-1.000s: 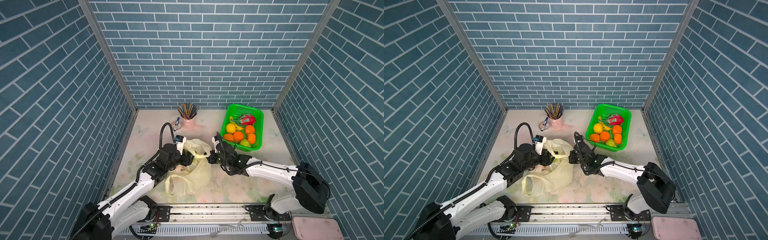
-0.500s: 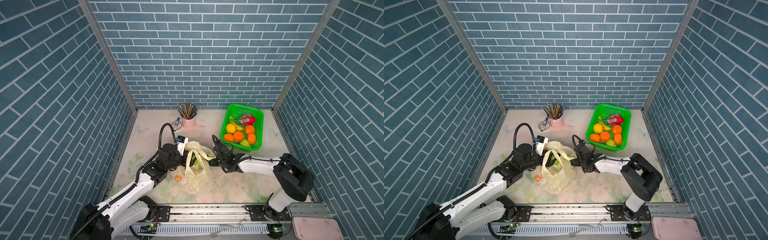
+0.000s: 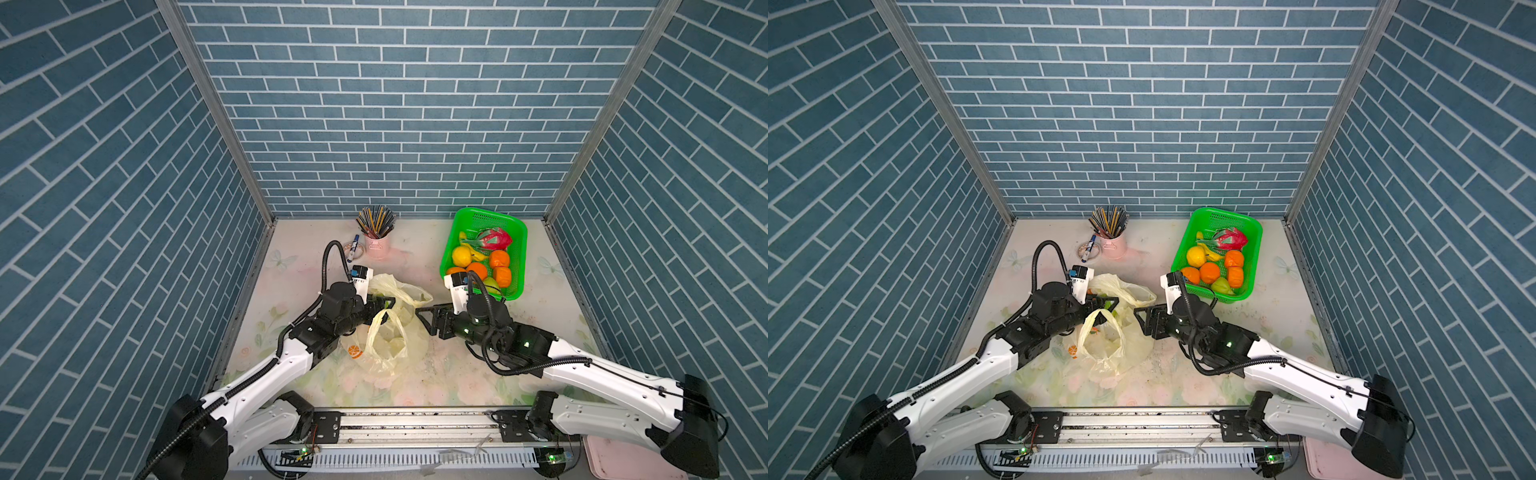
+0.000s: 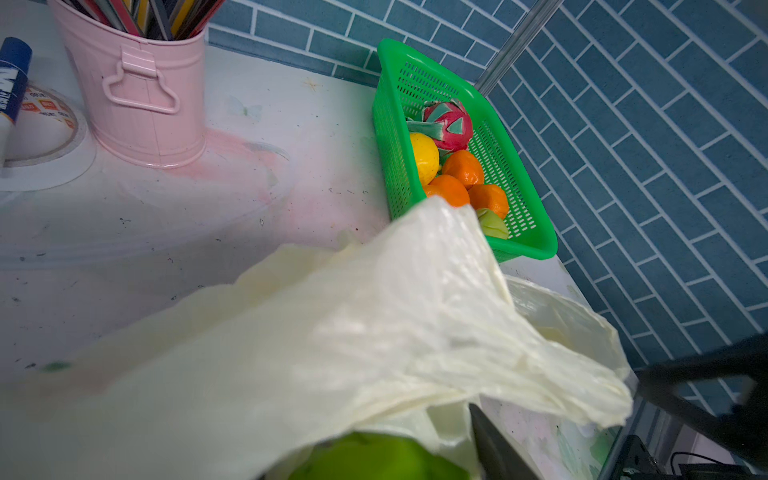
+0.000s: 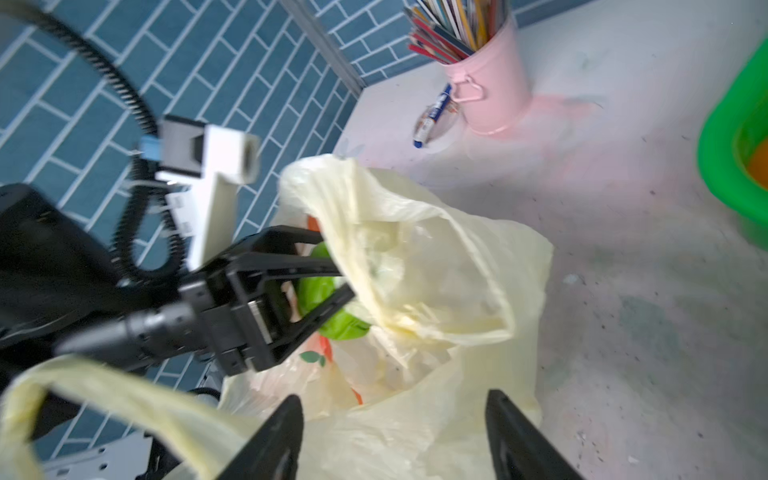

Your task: Untie the knot of the plastic bag and take out the fruit

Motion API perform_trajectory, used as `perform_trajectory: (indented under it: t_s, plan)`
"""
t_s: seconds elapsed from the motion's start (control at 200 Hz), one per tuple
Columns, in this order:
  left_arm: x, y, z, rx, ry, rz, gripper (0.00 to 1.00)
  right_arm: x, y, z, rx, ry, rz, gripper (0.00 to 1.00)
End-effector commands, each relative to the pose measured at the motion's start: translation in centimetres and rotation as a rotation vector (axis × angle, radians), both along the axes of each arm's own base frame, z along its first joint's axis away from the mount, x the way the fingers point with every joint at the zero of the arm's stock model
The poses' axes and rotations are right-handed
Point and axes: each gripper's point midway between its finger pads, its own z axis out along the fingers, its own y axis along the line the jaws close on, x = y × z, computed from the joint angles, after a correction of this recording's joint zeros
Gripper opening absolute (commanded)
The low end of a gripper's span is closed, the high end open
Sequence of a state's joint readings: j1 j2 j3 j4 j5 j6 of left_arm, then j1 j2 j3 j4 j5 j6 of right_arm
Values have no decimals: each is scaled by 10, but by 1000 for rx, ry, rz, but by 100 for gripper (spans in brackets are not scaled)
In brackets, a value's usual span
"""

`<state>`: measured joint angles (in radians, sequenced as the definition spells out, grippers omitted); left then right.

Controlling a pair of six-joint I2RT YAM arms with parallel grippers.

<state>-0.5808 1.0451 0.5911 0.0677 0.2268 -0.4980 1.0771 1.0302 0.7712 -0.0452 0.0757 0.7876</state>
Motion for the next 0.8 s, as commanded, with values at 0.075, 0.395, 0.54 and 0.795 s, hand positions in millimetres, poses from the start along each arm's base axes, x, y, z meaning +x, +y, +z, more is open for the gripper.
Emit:
perform_trajectory:
  t_s: [0.075,0.395,0.54,0.795]
  plan:
    - [6,-8,25,-76,-42,-6,44,-6,37,22,168,9,59,56]
    - [2,-11,46,-207,-39,2,44,-3,75,-18,314,133,85,47]
    - [0,-16,51,-252,0,-9,44,5,72,-16,394,97,46,64]
    - [-2,-18,53,-276,40,-8,45,16,77,2,506,1,54,75]
